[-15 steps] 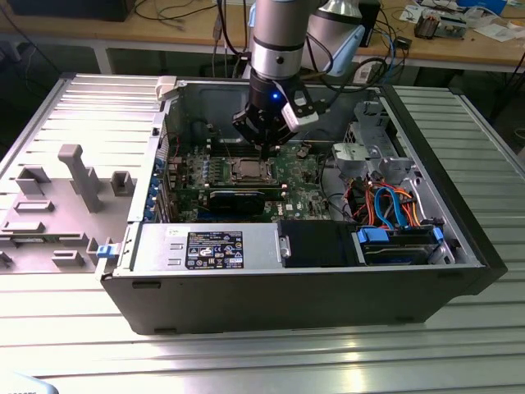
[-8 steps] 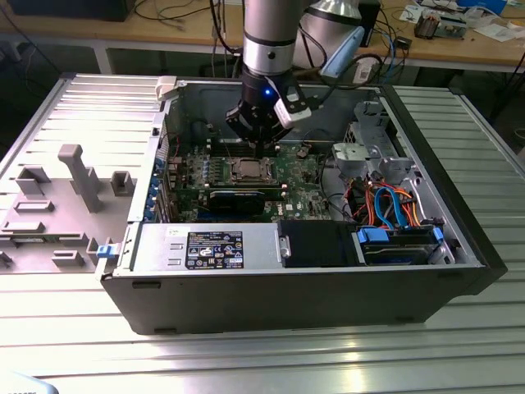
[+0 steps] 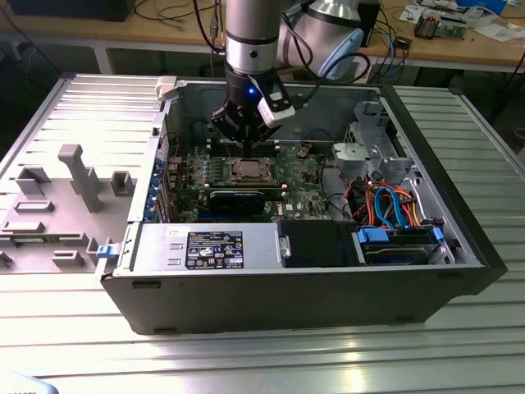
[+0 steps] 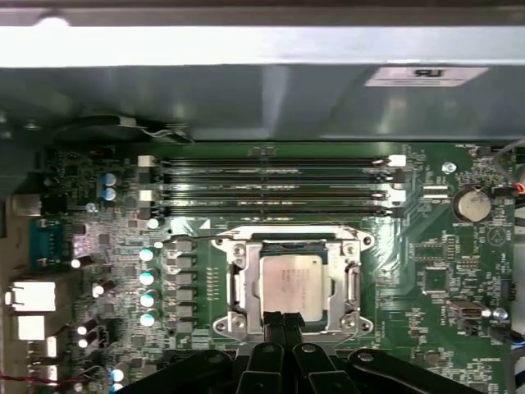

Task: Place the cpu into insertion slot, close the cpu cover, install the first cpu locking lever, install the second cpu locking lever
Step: 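Install the first cpu locking lever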

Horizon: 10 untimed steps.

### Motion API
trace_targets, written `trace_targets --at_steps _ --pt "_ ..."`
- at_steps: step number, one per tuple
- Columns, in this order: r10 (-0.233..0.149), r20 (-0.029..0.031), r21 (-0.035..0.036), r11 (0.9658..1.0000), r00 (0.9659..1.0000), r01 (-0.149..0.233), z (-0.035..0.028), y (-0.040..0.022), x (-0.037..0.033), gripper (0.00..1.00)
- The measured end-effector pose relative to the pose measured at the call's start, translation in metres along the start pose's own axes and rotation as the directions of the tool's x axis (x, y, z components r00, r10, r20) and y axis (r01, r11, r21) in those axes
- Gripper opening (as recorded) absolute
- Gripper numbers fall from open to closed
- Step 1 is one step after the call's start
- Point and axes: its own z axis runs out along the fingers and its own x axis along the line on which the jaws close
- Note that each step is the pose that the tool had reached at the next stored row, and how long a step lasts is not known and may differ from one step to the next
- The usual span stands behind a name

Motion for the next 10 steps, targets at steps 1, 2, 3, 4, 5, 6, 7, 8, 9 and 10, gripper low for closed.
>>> trace_targets --at_steps 1,2,3,4,5,6,7,8,9,10 --pt "0.0 0.0021 0.0 1.0 1.0 0.0 -0.0001 0.0001 0.0039 0.11" --pt "0.0 0.0037 0.0 1.0 1.0 0.0 -0.0002 0.0002 0.0068 0.11" --pt "0.0 0.0058 0.0 1.0 1.0 0.0 -0.0002 0.0003 0.0108 0.11" --pt "0.0 0.0076 0.0001 1.0 1.0 0.0 -0.0003 0.0003 0.0142 0.11" --pt "0.0 0.0091 0.0 1.0 1.0 0.0 -0.0003 0.0004 0.017 0.11" --pt "0.0 0.0107 0.0001 1.0 0.9999 0.0 -0.0004 0.0004 0.0202 0.11" --pt "0.0 0.0142 0.0001 1.0 0.9999 0.0 -0.0006 0.0005 0.0269 0.11" --pt "0.0 0.0163 0.0001 1.0 0.9999 0.0 -0.0007 0.0006 0.0308 0.11" --pt "0.001 0.0178 0.0001 1.0 0.9998 -0.001 -0.0007 0.0007 0.0335 0.11" --pt "0.001 0.0206 0.0001 1.0 0.9998 -0.001 -0.0009 0.0009 0.0386 0.11"
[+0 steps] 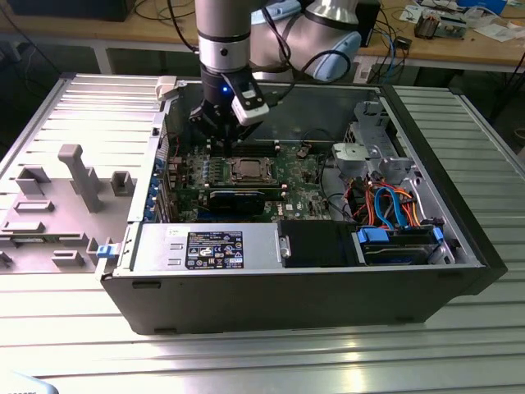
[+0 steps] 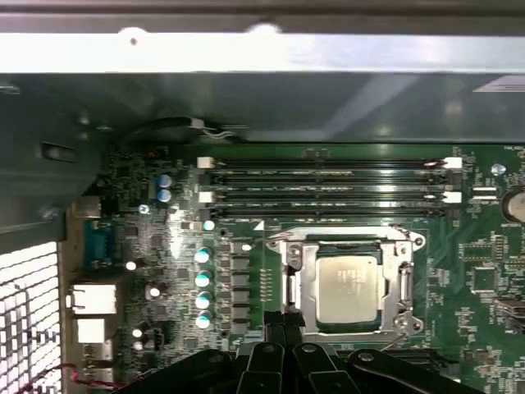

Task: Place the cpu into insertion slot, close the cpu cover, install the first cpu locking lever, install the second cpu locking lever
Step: 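Install the first cpu locking lever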

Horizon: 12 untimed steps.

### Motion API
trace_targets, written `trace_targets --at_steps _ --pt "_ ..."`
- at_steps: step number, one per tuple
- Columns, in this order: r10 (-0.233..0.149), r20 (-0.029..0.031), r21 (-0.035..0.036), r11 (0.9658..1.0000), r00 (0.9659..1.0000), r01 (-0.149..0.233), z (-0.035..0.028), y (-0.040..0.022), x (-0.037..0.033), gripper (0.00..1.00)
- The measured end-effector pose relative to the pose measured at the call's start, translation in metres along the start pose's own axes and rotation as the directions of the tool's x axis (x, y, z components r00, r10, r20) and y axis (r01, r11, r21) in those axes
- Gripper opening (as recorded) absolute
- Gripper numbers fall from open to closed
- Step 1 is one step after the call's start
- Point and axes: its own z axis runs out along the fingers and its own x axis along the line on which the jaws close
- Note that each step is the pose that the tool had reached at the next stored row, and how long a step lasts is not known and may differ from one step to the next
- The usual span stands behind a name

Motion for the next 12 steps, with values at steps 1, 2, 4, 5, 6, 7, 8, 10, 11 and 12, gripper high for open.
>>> trace_targets --at_steps 1,2,4,5,6,7,8,10,11,12 --pt "0.0 0.0018 0.0 1.0 1.0 0.0 -0.0002 0.0002 0.0025 0.11" --pt "0.0 0.0039 0.0 1.0 1.0 0.0 -0.0007 0.0005 0.0053 0.11" --pt "0.0 0.0073 0.0001 1.0 1.0 0.0 -0.002 0.0013 0.0096 0.11" --pt "0.0 0.009 0.0 1.0 1.0 0.0 -0.0035 0.002 0.0118 0.11" --pt "0.0 0.0099 0.0 1.0 1.0 0.0 -0.0047 0.0027 0.0131 0.11" --pt "0.0 0.0105 0.0 1.0 0.9999 0.0 -0.0057 0.0032 0.0139 0.11" --pt "0.0 0.0111 0.0 1.0 0.9999 0.0 -0.0068 0.0041 0.0147 0.11" --pt "0.0 0.0124 -0.0001 1.0 0.9999 0.0 -0.0088 0.006 0.0161 0.11" --pt "0.0 0.0129 0.0 1.0 0.9999 0.0 -0.0099 0.0071 0.0169 0.11" --pt "0.0 0.0135 0.0 1.0 0.9999 0.0 -0.0109 0.0081 0.0176 0.11"
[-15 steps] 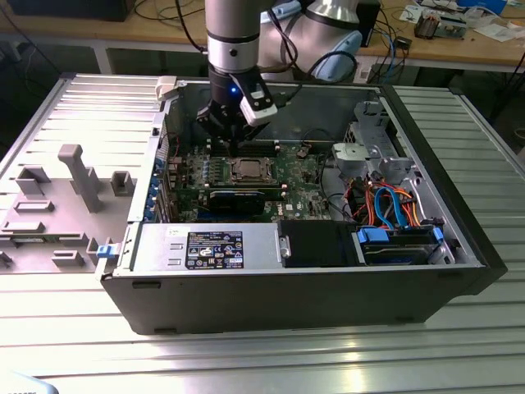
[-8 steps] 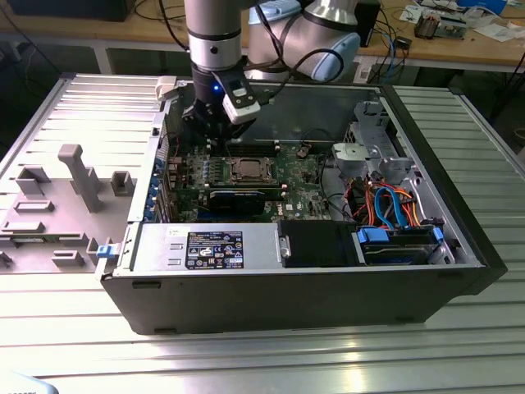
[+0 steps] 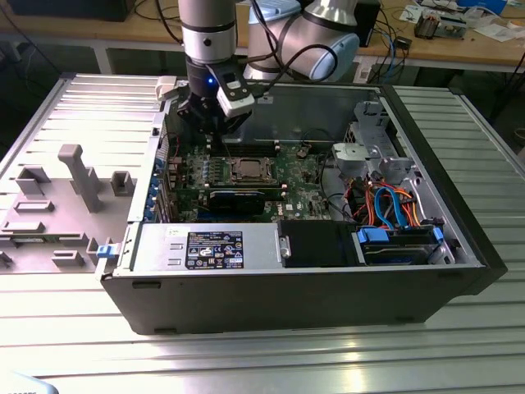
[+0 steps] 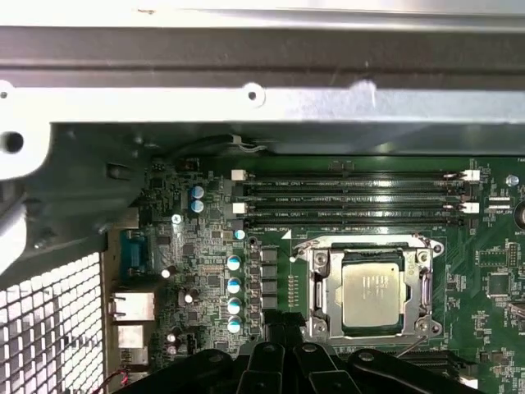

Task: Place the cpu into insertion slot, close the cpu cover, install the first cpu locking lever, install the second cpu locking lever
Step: 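Install the first cpu locking lever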

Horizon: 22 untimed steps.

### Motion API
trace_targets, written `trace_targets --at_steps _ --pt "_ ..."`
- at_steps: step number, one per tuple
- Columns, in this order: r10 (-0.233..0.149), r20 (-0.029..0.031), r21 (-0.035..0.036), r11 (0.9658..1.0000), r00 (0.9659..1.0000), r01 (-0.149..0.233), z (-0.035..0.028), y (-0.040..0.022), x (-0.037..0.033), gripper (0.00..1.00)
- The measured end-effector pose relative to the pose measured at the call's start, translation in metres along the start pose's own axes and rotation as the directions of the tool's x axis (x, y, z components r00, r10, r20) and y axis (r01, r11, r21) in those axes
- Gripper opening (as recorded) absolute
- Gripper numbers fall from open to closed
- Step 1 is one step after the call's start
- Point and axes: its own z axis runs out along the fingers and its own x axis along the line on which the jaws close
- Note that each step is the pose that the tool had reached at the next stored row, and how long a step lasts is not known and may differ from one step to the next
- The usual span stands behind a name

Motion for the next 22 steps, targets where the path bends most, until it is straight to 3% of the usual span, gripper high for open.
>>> trace_targets --at_steps 6,9,11,14,22 --pt "0.0 0.004 0.0 1.0 1.0 0.0 -0.0032 0.0096 0.0049 0.11" --pt "0.0 0.0041 0.0 1.0 1.0 0.0 -0.0035 0.0182 0.0055 0.11" --pt "0.0 0.0041 -0.0044 1.0 1.0 0.0 -0.0031 0.023 0.0054 0.11" --pt "0.0 0.0041 -0.012 0.9999 1.0 0.0 -0.0018 0.0264 0.0055 0.11" --pt "-0.026 0.0044 -0.0138 0.9996 0.9997 0.026 -0.0011 0.0281 -0.0007 0.11"
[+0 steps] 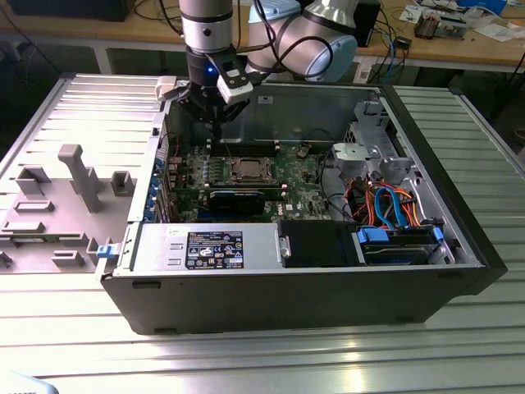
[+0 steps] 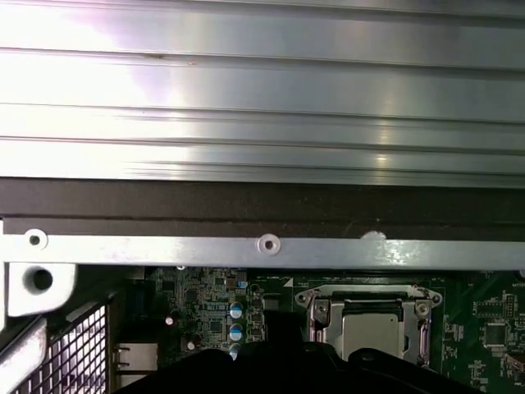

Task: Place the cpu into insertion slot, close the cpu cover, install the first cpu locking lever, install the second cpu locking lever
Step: 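Install the first cpu locking lever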

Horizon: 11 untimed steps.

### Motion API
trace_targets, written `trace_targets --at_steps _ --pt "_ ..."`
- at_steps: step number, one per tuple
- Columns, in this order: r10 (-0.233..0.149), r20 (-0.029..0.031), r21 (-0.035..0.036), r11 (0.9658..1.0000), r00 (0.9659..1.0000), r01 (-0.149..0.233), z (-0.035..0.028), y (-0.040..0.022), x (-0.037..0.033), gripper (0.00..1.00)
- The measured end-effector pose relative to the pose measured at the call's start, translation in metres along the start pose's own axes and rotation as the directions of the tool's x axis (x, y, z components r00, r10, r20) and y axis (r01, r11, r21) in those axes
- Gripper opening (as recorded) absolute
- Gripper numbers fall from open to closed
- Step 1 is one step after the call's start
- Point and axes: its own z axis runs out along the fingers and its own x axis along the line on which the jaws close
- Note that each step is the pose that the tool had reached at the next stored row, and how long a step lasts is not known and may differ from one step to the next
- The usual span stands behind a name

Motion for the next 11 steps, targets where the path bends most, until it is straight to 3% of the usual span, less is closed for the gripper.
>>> trace_targets --at_steps 11 --pt "0.0 -0.0051 -0.0001 1.0 1.0 0.0 0.0007 -0.0005 -0.0173 0.11"
